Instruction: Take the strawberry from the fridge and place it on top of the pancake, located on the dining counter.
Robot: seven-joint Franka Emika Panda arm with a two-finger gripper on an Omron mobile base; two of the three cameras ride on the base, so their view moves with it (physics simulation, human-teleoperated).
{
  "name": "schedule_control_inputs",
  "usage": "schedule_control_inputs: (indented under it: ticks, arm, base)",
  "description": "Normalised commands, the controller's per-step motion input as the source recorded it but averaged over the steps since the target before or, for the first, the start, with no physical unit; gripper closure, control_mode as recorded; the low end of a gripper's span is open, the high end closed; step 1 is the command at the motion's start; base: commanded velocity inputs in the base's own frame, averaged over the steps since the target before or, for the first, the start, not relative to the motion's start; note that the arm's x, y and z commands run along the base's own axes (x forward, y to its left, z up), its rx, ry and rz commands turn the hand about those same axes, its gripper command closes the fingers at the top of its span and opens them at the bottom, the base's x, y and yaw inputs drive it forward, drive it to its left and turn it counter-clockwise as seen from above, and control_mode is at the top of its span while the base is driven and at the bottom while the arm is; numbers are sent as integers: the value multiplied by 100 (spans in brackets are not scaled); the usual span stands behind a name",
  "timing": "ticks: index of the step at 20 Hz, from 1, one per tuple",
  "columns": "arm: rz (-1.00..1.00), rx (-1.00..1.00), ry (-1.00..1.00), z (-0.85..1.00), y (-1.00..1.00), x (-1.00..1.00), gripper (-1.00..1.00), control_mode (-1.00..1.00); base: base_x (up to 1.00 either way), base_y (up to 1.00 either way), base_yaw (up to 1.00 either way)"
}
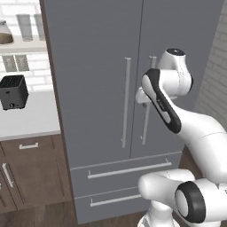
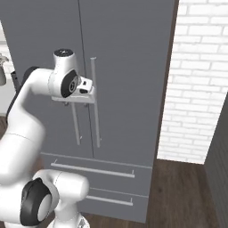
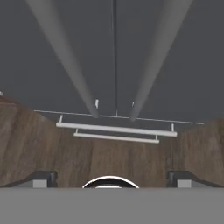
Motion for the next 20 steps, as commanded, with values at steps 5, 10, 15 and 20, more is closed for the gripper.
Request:
schedule_control_inputs:
  ticks: [5, 10, 15, 20]
  arm:
    - [0, 0, -43, -26, -12, 58, -100, -100]
    - [-2, 2, -25, 0, -51, 49, -100, -100]
    - [-14, 0, 9, -1, -12, 82, -100, -100]
    - [-1, 2, 7, -3, -5, 57, -100, -100]
  base:
    - [0, 0, 0]
    - [0, 0, 0]
    - [0, 0, 0]
    - [0, 0, 0]
